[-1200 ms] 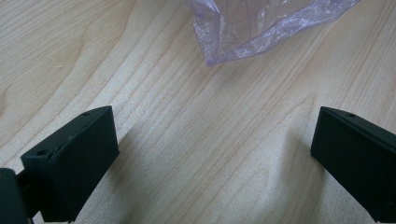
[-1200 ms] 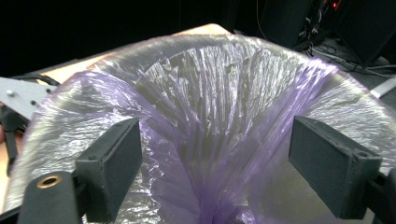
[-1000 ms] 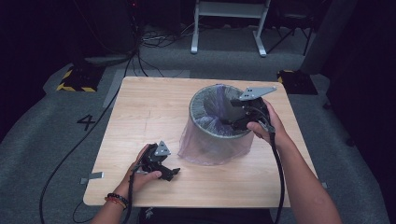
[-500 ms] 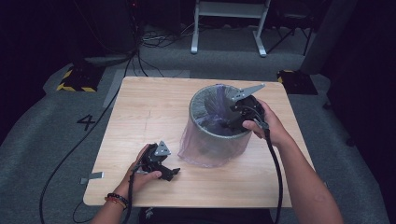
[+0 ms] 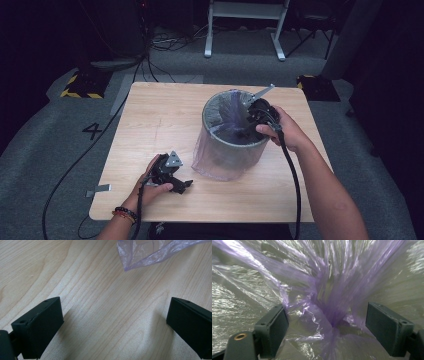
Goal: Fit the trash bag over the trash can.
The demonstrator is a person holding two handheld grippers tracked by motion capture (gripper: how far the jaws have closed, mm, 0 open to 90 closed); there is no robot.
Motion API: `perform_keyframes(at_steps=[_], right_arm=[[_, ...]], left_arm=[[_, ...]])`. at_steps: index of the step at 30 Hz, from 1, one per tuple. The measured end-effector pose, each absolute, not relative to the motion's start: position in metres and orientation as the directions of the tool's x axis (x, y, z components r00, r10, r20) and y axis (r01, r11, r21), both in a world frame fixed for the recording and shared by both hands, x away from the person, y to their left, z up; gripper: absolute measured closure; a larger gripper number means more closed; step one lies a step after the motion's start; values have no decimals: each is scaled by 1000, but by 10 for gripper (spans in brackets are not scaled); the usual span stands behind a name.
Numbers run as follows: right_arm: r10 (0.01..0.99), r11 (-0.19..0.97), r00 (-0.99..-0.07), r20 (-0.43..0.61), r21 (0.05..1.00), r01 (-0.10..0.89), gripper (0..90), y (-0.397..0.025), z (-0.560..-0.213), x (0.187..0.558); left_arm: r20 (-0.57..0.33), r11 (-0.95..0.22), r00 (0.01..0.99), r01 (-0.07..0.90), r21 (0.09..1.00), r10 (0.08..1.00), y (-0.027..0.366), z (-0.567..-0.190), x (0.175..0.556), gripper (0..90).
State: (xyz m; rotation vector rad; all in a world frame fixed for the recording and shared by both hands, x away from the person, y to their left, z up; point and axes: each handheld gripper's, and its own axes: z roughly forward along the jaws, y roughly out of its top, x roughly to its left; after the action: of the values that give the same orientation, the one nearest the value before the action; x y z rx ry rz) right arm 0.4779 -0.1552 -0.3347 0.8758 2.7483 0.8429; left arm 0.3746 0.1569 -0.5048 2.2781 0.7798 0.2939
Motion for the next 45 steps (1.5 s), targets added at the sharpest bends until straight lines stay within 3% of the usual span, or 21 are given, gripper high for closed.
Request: perform_keyframes(at_steps=[21,31,45], right_arm=[[597,726,-801,52,390,566,191,-146,-341,487],[599,736,-799,46,361,573,192,-143,-343,488],[607,696,-794,37,458,553,224,-149,-339,484]], left_arm=[[-11,-573,793,450,685,609,157,-505,375,7],[-11,-573,793,450,685,609,157,-505,375,7],[-11,-574,793,450,684,609,157,-505,375,7]])
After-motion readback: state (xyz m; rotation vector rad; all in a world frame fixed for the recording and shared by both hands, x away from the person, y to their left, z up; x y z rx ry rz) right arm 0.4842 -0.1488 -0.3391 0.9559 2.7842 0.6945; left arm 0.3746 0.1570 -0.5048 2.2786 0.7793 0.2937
